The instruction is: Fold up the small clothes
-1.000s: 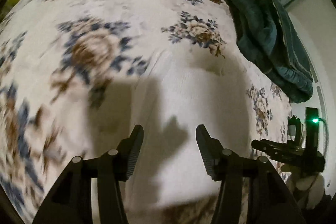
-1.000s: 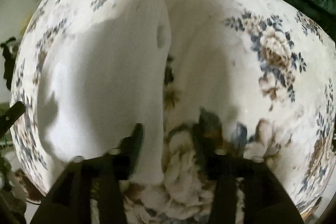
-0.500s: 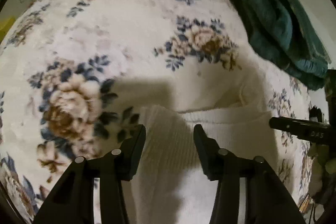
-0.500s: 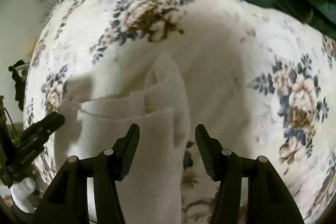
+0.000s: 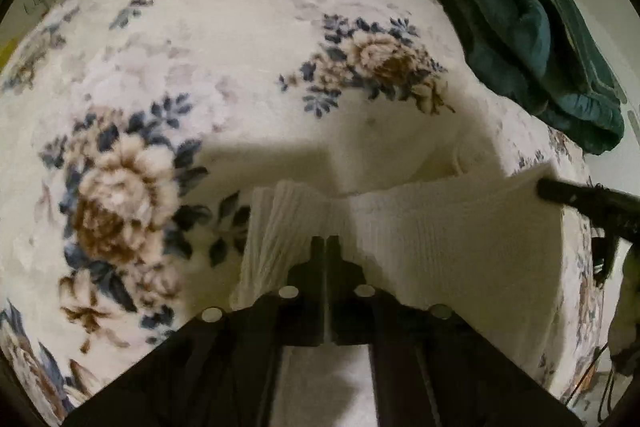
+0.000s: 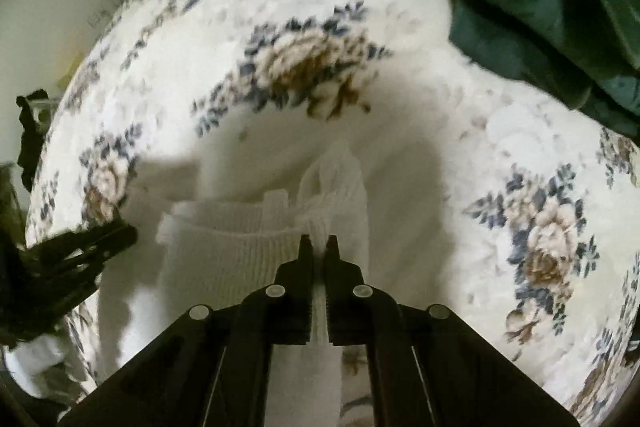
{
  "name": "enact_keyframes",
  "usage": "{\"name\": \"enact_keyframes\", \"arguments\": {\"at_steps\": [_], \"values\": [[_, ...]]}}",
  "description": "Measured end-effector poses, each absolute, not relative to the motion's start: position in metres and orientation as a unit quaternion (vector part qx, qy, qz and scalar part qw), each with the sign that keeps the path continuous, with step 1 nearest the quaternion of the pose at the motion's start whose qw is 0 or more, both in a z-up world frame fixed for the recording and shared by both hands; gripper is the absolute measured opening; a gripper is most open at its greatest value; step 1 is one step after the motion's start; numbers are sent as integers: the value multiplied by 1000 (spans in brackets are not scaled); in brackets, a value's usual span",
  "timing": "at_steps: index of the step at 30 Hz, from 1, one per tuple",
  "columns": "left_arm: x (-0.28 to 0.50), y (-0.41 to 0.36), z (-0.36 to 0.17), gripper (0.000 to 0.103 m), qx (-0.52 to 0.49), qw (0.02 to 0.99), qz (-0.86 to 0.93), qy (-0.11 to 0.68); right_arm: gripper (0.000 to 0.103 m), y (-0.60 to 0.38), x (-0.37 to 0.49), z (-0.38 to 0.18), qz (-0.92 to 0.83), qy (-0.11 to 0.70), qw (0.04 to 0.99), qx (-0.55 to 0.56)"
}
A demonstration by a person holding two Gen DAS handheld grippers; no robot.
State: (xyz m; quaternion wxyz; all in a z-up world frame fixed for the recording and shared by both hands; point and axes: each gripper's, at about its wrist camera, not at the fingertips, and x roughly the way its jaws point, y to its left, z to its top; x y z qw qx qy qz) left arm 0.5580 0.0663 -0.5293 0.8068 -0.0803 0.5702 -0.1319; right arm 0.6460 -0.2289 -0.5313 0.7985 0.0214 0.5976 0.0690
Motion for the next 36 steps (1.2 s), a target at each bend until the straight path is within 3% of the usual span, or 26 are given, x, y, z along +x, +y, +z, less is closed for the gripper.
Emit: {"name": "enact_keyframes", "arguments": {"at_steps": [6,11,12,13,14,15,16,18,19,20,21,22,24,25,26,30,36], "values": [[550,130,-503,0,-177,828,-79,525,4,-233,666,-512,71,584,808,35],[565,165,-518,2,-268,795,-87,537,4,-212,688,-524,90,613,784,20],[568,161,-518,7,-270,789,-99,543,5,-212,689,-533,90,631,770,20],[571,154,-518,25,-265,785,-111,549,5,-214,690,-544,84,648,756,27],[572,146,-518,35,-259,783,-122,552,5,-218,687,-551,83,657,748,35],[573,136,-518,50,-249,782,-134,555,13,-221,685,-558,85,667,739,41],[574,127,-519,51,-236,781,-143,560,19,-226,681,-562,77,672,736,45],[579,104,-526,51,-195,777,-159,577,41,-238,674,-565,66,669,737,66],[581,96,-531,48,-176,776,-163,583,41,-245,671,-566,65,670,735,86],[582,88,-535,34,-155,777,-166,587,41,-247,669,-569,65,672,731,95],[582,79,-538,13,-133,779,-172,588,41,-249,668,-573,65,678,725,101],[581,74,-540,3,-113,782,-171,589,41,-250,666,-578,63,686,718,104],[575,76,-534,3,-106,798,-162,571,39,-248,664,-584,70,689,713,109],[572,83,-528,2,-114,805,-156,561,31,-247,661,-583,79,680,720,114],[568,91,-521,2,-126,812,-147,551,5,-245,659,-581,83,674,726,113],[557,132,-505,2,-180,826,-108,523,4,-242,657,-558,73,630,766,105],[576,138,-542,2,-194,802,-90,557,4,-231,684,-565,51,623,776,85]]}}
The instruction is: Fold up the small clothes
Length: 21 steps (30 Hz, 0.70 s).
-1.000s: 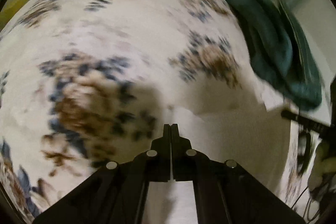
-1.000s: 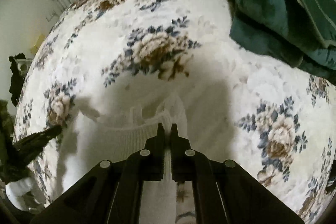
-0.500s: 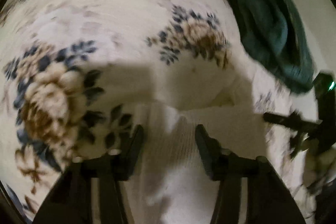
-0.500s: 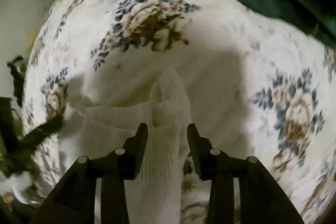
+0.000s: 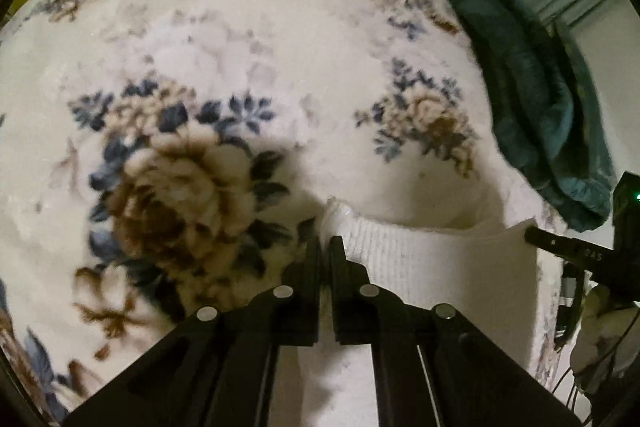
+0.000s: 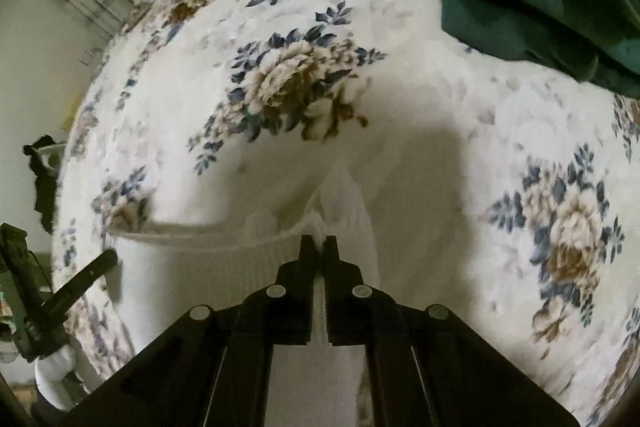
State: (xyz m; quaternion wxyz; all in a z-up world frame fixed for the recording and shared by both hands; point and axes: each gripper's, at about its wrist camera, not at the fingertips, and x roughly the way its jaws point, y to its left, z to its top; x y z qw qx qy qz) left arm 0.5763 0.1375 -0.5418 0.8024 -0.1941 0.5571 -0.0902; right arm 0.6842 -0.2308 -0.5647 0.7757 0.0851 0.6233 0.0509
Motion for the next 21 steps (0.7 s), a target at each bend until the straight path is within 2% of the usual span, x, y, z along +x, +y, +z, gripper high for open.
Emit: {"name": "enact_keyframes", "arguments": {"at_steps": [6,7,8,9,10,11,12,15,17,21], "values": [[575,130,-554,7,-215,774,-112,585,5,-234,686,-604,50,674,733,79],[570,131,-551,19,-226,771,-115,585,9,-237,684,-604,59,677,728,91],[566,134,-547,41,-241,767,-120,583,23,-242,682,-603,64,682,721,103],[560,138,-543,51,-255,765,-126,579,43,-249,679,-600,66,682,720,116],[552,143,-538,62,-272,764,-133,569,53,-255,674,-596,72,677,721,130],[542,150,-535,67,-300,761,-143,557,69,-263,666,-591,82,673,720,148],[533,155,-535,69,-321,756,-148,551,78,-272,657,-588,94,672,715,169],[512,159,-548,73,-360,733,-167,553,90,-284,627,-597,133,682,681,231],[501,155,-567,73,-382,710,-177,565,94,-283,604,-618,166,700,641,267],[498,133,-602,73,-401,669,-203,592,94,-277,574,-670,199,715,579,337]]}}
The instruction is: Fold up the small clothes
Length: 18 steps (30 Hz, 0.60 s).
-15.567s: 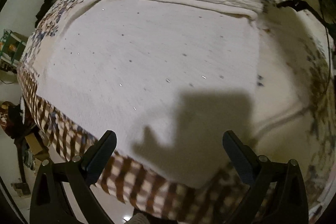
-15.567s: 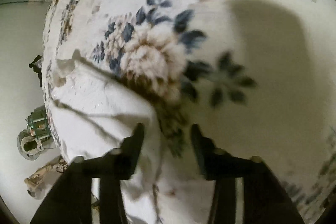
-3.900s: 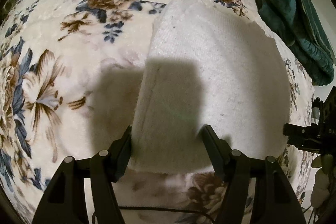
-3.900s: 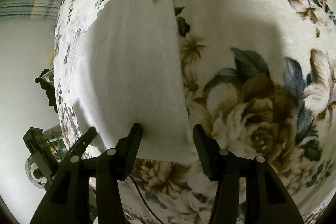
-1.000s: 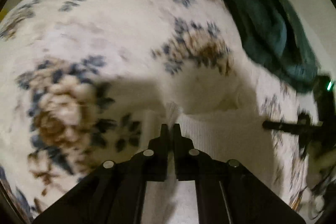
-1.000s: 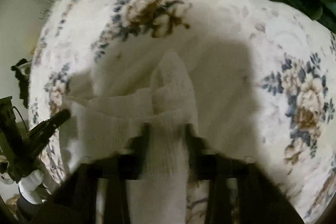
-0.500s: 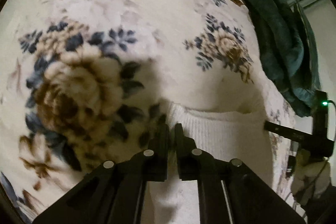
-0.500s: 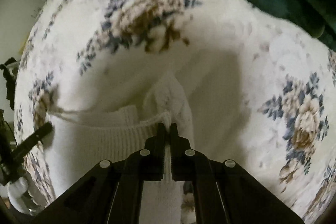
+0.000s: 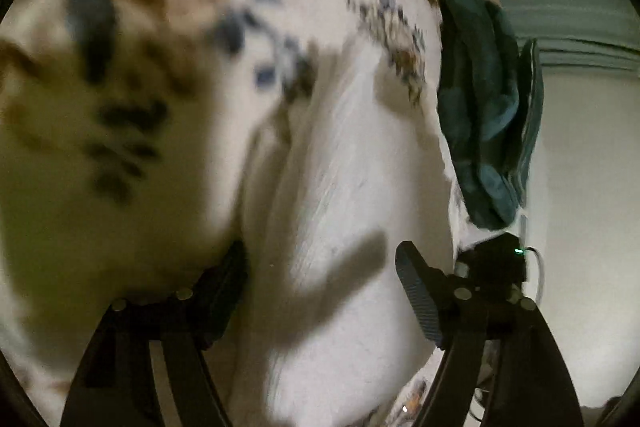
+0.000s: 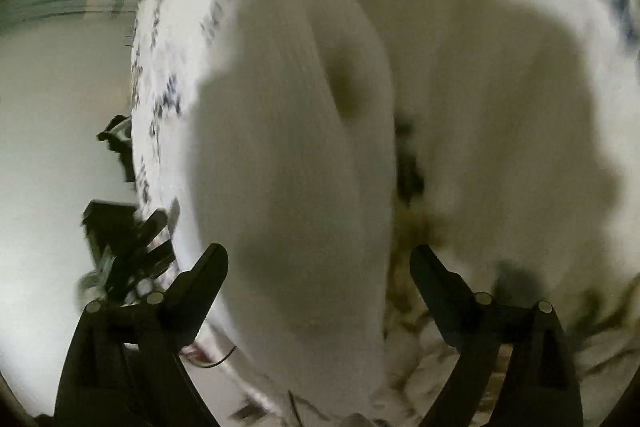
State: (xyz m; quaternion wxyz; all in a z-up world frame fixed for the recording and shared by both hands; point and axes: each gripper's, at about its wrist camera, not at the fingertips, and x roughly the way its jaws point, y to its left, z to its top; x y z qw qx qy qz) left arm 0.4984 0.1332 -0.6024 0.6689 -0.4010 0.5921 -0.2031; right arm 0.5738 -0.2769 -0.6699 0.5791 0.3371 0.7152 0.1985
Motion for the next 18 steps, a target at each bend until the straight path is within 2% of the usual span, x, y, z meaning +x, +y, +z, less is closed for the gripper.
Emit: {"name": "enact_keyframes", "arguments": {"at_steps": [4,6,7,8,9,12,18], "values": [[507,121,-609,73,-412,663,-212,588,97,-270,566,-707,225,698,532,422],[510,118,-604,69,-415,669,-218,577,97,-264,568,-713,234,691,527,435],[511,115,-600,43,-407,674,-222,575,95,-260,569,-712,237,690,530,431],[512,114,-596,28,-396,680,-221,576,81,-254,570,-710,239,692,540,416],[512,115,-590,28,-399,686,-220,568,68,-251,570,-708,239,692,547,406],[514,119,-572,25,-395,699,-222,553,50,-248,572,-692,234,685,567,393],[548,117,-519,25,-366,726,-245,528,46,-239,595,-641,242,648,612,383]]}}
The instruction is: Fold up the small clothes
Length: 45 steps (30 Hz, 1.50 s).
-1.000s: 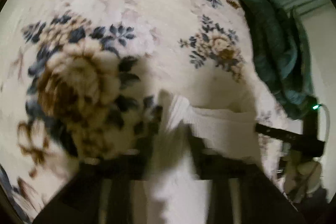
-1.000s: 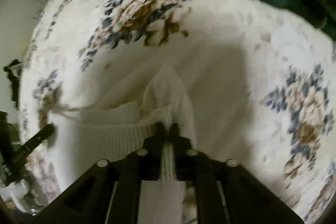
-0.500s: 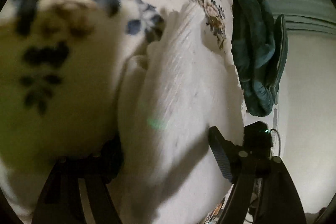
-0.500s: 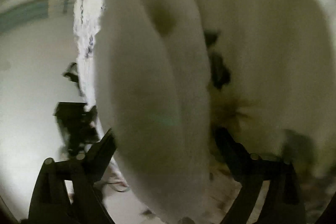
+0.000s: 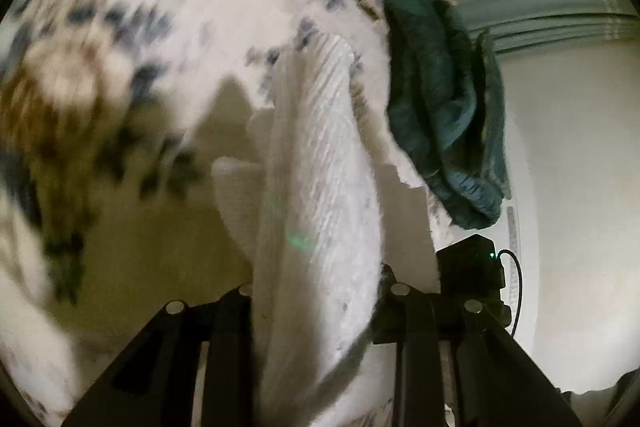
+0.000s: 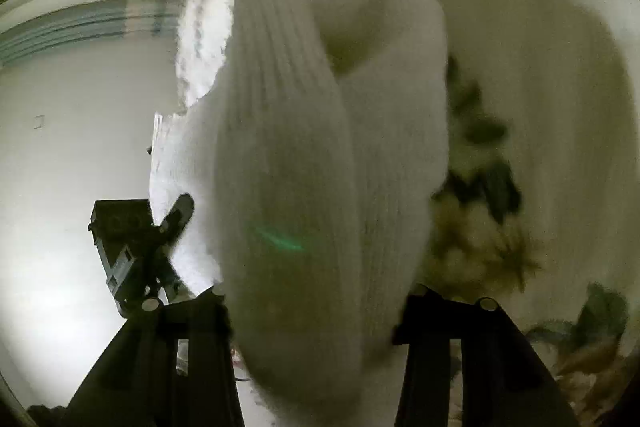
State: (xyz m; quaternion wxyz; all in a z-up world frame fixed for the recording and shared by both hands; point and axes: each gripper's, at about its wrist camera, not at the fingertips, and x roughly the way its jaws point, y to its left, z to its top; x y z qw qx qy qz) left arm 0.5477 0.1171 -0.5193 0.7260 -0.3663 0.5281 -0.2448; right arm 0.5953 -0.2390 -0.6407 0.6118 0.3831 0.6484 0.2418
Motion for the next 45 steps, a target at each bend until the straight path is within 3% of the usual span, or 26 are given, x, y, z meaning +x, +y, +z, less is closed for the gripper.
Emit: {"name": "enact_keyframes", "arguments": {"at_steps": [9,14,19,22,24,25,27,30,33,34,35,45], "values": [[688,127,-471,26,-336,768,-245,487,46,-214,725,-585,257,590,670,371],[773,125,-507,26,-309,774,-225,505,46,-195,803,-614,238,596,686,343],[806,120,-561,28,-275,761,-207,549,46,-170,832,-663,202,625,684,318],[808,121,-573,33,-266,759,-197,561,56,-166,826,-668,186,634,686,304],[803,122,-566,37,-260,764,-186,560,71,-164,820,-655,158,641,703,265],[798,121,-558,42,-239,776,-170,559,73,-161,816,-647,142,641,716,236],[784,117,-539,42,-191,805,-138,545,87,-153,804,-627,96,641,744,165],[766,106,-514,48,-125,837,-91,526,94,-145,783,-602,37,637,763,103],[739,100,-485,78,-80,861,-30,502,102,-151,770,-559,-27,611,790,32],[731,98,-476,98,-74,865,-21,495,102,-147,761,-546,-45,600,798,10],[722,95,-468,103,-68,869,-15,490,103,-148,752,-536,-53,594,802,1],[636,60,-359,103,-19,890,25,455,103,-197,643,-379,-88,535,840,-25]]}}
